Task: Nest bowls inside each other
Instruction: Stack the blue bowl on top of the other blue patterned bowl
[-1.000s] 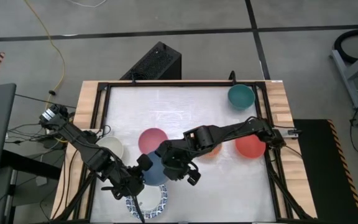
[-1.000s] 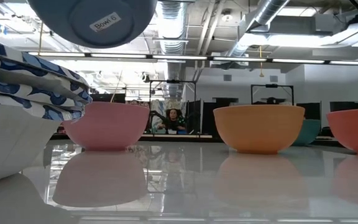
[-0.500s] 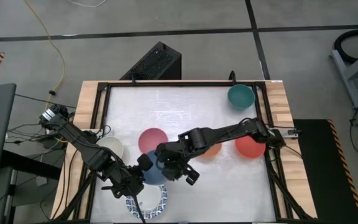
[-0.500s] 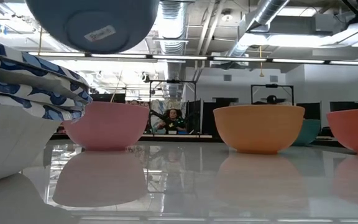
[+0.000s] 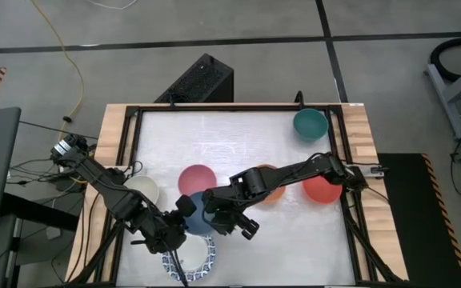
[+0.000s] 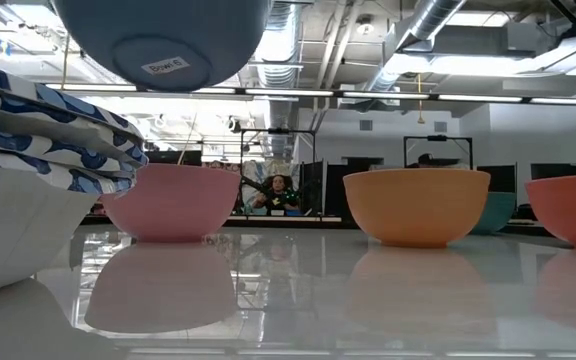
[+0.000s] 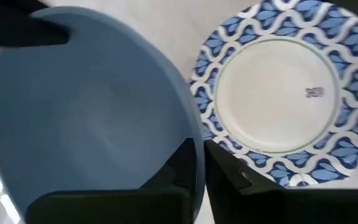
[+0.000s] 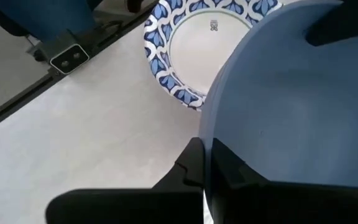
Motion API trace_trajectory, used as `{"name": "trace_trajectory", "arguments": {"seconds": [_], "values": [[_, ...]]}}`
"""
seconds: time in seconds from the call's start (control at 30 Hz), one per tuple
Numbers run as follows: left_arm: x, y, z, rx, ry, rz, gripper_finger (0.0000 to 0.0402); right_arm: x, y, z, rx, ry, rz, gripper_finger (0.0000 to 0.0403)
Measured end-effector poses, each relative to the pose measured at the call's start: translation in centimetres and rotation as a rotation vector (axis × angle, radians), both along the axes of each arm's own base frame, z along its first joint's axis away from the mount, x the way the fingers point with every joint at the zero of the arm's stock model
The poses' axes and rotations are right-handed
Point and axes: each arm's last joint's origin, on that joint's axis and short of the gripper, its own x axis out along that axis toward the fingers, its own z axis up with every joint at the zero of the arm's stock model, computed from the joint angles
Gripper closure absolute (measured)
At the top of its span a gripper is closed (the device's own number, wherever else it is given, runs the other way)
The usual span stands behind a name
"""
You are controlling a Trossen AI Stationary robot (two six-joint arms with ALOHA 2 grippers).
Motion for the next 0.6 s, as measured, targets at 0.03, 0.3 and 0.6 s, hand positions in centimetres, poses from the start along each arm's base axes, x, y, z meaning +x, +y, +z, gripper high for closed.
{"name": "trace_trajectory", "arguments": {"seconds": [0.03,0.3,0.6], "values": [[0.0,0.1,0.0,0.009,-0.006,0.016,0.0379,0.0,0.0,0.0,0.001,0.001,-0.004,0.0391],[-0.1,0.3,0.4,0.108,-0.064,0.075,0.0271,0.3,-0.6,0.0,-0.010,-0.013,-0.074,0.0394],[-2.1,0.6,5.6,0.069,-0.041,0.188,0.0195,0.3,-0.9,0.0,-0.026,-0.005,-0.106,0.0394]]}}
